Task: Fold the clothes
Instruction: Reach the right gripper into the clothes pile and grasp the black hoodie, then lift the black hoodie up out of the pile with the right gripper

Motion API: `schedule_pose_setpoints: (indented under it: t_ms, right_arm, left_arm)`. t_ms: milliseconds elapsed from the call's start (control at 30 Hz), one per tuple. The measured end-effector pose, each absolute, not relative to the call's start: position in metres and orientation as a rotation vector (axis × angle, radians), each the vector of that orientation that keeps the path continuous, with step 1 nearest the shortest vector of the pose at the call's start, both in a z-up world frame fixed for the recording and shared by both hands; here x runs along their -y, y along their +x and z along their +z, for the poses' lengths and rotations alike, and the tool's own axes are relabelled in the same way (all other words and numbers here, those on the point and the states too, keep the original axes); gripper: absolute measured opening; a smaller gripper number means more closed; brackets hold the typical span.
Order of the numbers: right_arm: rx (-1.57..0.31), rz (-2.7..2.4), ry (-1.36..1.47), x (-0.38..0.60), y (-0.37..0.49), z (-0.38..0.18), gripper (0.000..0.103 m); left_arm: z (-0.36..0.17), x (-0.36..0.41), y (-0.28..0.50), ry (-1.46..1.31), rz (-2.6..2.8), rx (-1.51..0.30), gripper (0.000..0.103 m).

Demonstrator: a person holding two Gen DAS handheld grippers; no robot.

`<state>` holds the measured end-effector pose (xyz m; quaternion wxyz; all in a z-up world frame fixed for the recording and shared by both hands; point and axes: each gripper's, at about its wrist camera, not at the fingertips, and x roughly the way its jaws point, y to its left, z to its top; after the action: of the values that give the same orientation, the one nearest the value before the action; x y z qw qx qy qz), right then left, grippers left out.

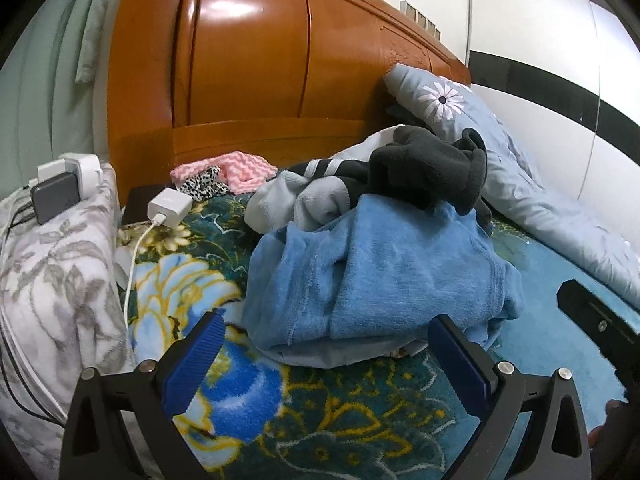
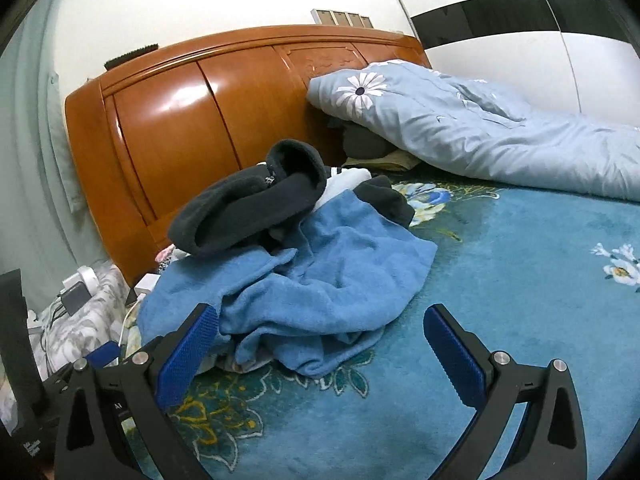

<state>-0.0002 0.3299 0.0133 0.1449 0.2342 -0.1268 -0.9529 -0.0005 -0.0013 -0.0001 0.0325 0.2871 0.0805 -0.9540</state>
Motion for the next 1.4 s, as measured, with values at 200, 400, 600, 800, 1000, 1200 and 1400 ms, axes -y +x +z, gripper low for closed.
schedule_pose_setpoints:
  t_ms: [200,400,600,800,1000,1200,1400]
  right_arm:
    - [0.424,-2.68,0.683,-0.326,-0.004,0.006,0.103]
    - [0.453,-2.679,0.714,-0.326,-0.012,0.005,0.103]
    - [0.363,-2.687,0.707,-0.315,-0.029,0.045,0.103]
    - [0.38,-2.538,0.914,-0.286,-0.113,0.074,0.103]
    - [0.639,-2.466,1.132,-0.283,-0.181,0.048,0.102]
    - [0.881,-2.387,1.194,-0.283,-0.213,0.044,0.038]
    - [0.844,-2.369,1.22,-0.271,-0.23,0.08,0.018]
  left_arm:
    - [-0.001,0.011,-0.005,0.938,-2.984,-0.402,0.103]
    - [0.004,0.027,-0.011,0.879,-2.985,-0.602,0.103]
    - [0.016,0.035,-0.006,0.839,-2.962,-0.576,0.103]
    - [0.021,0.035,-0.007,0.877,-3.023,-0.504,0.103]
    - [0.018,0.045,-0.011,0.94,-3.016,-0.557,0.103]
    - [0.003,0.058,-0.021,1.065,-2.922,-0.642,0.103]
    - [0.001,0.065,-0.019,1.037,-2.895,-0.714,0.103]
